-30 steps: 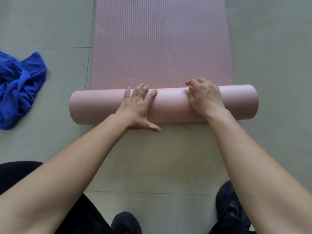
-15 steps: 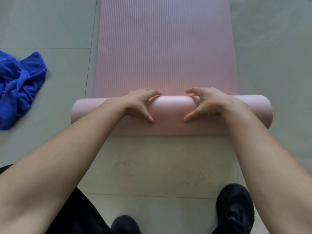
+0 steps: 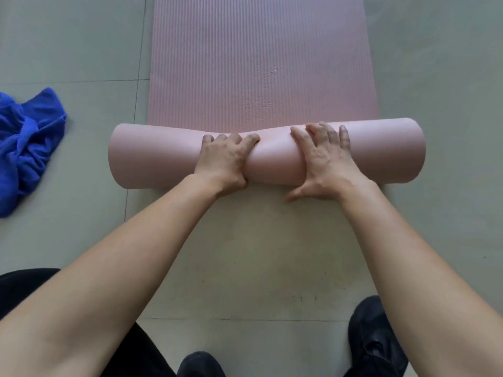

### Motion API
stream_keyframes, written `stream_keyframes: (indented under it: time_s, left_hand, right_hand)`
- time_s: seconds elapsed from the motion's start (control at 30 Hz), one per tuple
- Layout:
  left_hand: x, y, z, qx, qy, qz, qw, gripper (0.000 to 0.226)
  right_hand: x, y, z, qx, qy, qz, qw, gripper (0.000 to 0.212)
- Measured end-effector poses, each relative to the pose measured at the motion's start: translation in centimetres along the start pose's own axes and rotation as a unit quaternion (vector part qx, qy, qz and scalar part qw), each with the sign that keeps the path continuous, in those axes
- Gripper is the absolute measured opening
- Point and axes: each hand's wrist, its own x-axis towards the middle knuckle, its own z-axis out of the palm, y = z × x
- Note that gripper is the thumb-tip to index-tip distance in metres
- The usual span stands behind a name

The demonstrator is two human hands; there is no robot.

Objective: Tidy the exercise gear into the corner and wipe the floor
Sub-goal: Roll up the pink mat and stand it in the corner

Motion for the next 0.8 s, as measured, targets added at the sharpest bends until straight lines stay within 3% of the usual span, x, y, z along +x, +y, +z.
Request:
stream_keyframes:
  time_s: [0.1,0.2,0.27,0.33,0.4,0.47,0.5,0.53,0.6,0.67,0.73,0.8]
  left_hand:
    - [0.4,-0.4,-1.7,-0.036,-0.015,0.016,0.999,0.069]
    - [1.2,-1.2,-3.5,-0.076,-0.100,0.023,0.992,0.058]
    - [1.7,-2.1,-4.3,-0.125,-0.188,0.021,0.974,0.064]
    - [1.6,-3.2,-4.4,-0.153,-0.213,0.001,0.965,0.086]
    - [1.4,-4.1,-3.9,-0.145,-0.085,-0.038,0.985,0.088]
    - [0.9,-4.4,-3.6,-0.151,0.119,-0.056,0.980,0.059]
    - [0.6,-4.3,-3.5,-0.169,0.169,-0.047,0.970,0.051]
    - [0.4,-4.1,-3.5,-0.173,0.160,-0.028,0.971,0.056]
    - [0.1,-3.6,-2.5,-0.083,0.024,0.007,0.996,0.102]
    - [0.3,-3.1,-0.9,0.041,-0.067,0.012,0.997,0.133]
    - [0.4,-2.3,0.2,0.070,-0.047,-0.006,0.996,0.122]
    - [0.4,-1.5,0.5,0.075,0.000,-0.006,0.997,0.094]
  right_hand:
    - [0.4,0.0,-2.0,-0.011,-0.016,-0.003,1.000,0.112]
    - [1.1,0.5,-4.7,0.049,-0.085,0.009,0.995,0.099]
    - [1.5,1.2,-5.6,0.100,-0.146,0.037,0.984,0.113]
    - [1.6,1.1,-5.2,0.074,-0.125,0.042,0.988,0.111]
    - [1.7,0.7,-3.8,0.074,0.005,0.042,0.996,0.079]
    - [1.8,0.0,-2.5,0.105,0.162,0.049,0.980,0.046]
    - [2.0,-0.3,-1.9,0.110,0.220,0.054,0.968,0.039]
    - [2.1,-0.5,-1.4,0.109,0.250,0.057,0.960,0.036]
    - [2.2,-0.6,-0.8,0.108,0.225,0.048,0.967,0.044]
    - [2.1,-0.4,-0.4,0.077,0.123,0.033,0.989,0.075]
    - [1.6,0.0,-0.2,0.030,0.067,0.020,0.997,0.111]
    - [1.1,0.2,0.0,-0.004,0.051,0.015,0.999,0.130]
